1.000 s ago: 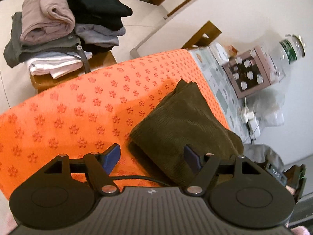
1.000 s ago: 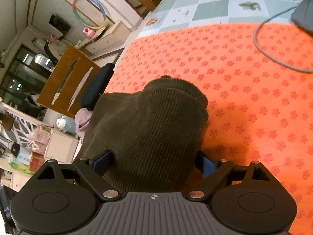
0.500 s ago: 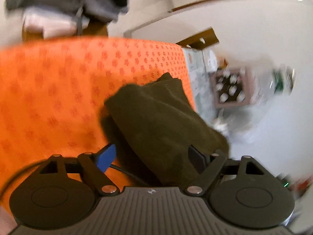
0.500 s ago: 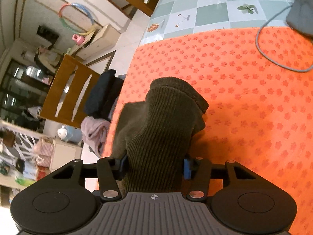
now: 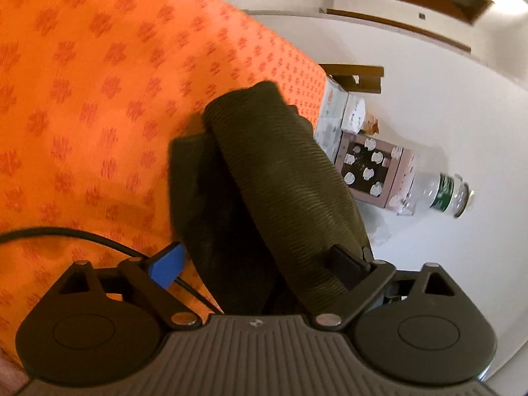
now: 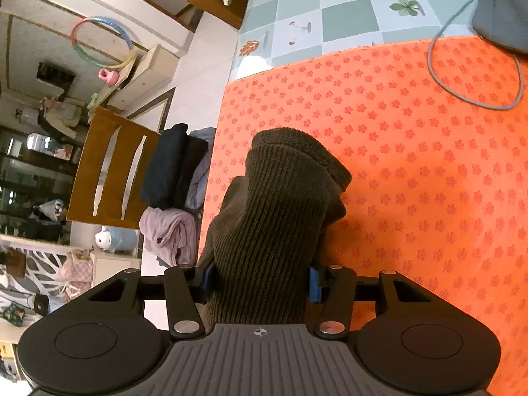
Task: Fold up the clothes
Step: 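Open both grippers and release the folded trousers, then grasp the folded olive trousers with the left gripper while the right gripper pinches them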
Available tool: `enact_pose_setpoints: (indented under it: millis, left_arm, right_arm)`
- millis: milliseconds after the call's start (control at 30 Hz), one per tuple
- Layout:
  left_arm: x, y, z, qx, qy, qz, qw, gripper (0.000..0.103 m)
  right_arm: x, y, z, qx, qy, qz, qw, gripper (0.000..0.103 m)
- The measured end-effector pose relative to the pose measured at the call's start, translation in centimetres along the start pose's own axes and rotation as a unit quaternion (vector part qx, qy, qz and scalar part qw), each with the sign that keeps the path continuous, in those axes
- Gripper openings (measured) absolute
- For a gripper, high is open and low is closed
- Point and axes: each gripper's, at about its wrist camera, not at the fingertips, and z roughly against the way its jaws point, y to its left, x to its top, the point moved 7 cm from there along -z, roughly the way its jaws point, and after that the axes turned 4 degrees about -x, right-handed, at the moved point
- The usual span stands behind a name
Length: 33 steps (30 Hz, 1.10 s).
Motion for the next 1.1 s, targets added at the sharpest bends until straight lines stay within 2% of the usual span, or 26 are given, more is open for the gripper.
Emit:
enact_pose_setpoints:
  millis: [100,267,467,700,733,800,833,900,1000,1100]
  left_arm:
    - [-0.2,0.8,-0.7,-0.013,0.007,0.024,0.9996,0.102]
    - [-0.4,1.2,-2.0,-0.036,0.009,0.038,0.9986,0.102]
    - [-1.3,1.5,-3.5,-0.045,0.013,0.049,0.9977,0.102]
    - [-1.0,1.6,-4.2,-0.056,-0.007,0.061,0.9966,0.101]
    - [-0.8,1.4,-4.1,-0.064,-0.013,0.063,0.9959,0.098]
    - [-0.7,1.0,-3.8,-0.061,-0.018,0.044,0.9970,0.077]
    - [-0.7,0.8,-3.7,-0.055,-0.021,0.032,0.9978,0.072]
    - [-0.8,0.3,-3.5,-0.043,-0.025,0.009,0.9987,0.052]
    - [-1.0,-0.2,-3.7,-0.009,-0.027,-0.032,0.9991,0.038]
    - [-1.4,-1.2,-4.0,0.029,-0.031,-0.092,0.9949,0.034]
  right_arm:
    - [0.0,-0.2,0.0,-0.002,0.000,-0.008,1.000,0.054]
    - [-0.3,-2.0,-0.2,0.004,0.011,-0.048,0.999,0.054]
    - [-0.4,-3.3,0.1,0.009,0.015,-0.084,0.996,0.054]
    - [-0.3,-4.5,0.1,0.011,0.017,-0.108,0.994,0.054]
    - [-0.3,-4.8,0.0,0.010,0.017,-0.109,0.994,0.054]
    - [-0.4,-5.3,-0.1,0.006,0.017,-0.109,0.994,0.054]
    - [-0.5,-5.6,-0.2,0.004,0.017,-0.111,0.994,0.054]
    - [-0.7,-6.3,-0.4,0.001,0.017,-0.114,0.993,0.054]
    - [-1.0,-7.0,-0.8,-0.008,0.014,-0.103,0.994,0.054]
    - [-1.4,-7.4,-1.1,-0.020,0.008,-0.078,0.997,0.054]
